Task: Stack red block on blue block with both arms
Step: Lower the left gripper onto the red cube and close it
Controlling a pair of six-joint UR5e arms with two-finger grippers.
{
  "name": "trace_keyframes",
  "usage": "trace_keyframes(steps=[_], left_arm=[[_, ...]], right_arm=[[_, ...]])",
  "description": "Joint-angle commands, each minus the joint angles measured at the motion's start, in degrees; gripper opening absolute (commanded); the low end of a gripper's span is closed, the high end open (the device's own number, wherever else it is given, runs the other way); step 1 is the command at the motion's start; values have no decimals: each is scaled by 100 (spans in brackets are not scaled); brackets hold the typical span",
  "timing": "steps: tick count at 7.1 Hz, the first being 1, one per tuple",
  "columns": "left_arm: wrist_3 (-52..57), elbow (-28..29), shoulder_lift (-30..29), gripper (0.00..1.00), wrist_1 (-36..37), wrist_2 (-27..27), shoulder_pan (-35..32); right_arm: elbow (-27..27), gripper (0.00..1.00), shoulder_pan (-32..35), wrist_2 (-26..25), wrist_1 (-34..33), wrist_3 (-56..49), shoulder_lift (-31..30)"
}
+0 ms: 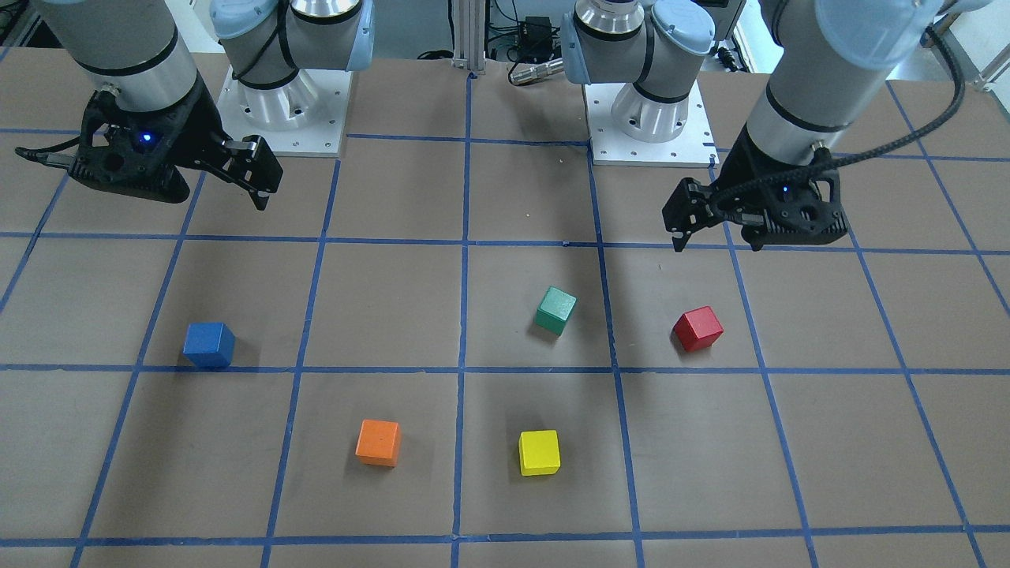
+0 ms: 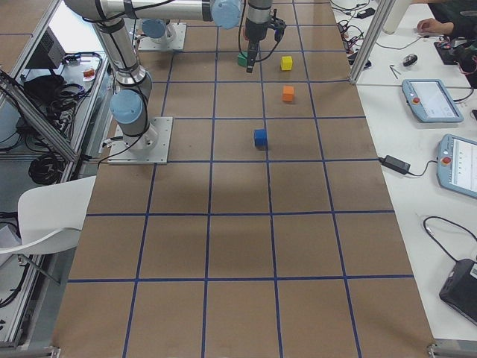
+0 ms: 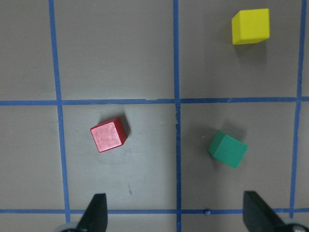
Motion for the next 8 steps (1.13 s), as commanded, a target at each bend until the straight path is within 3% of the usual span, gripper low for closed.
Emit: trace_keyframes(steps=[1,4,7,8], left_arm=[[78,-973,-237,100,1063,-76,644],[140,-2434,-711,100,3409,-24,673],[122,-2578,-1107,100,3697,-15,734],[174,-2560,-1169,75,3723,-24,752]], right_arm=[[0,100,0,0,0,7,0],[0,100,0,9,0,7,0],[9,100,0,9,0,7,0],[9,100,0,9,0,7,0]])
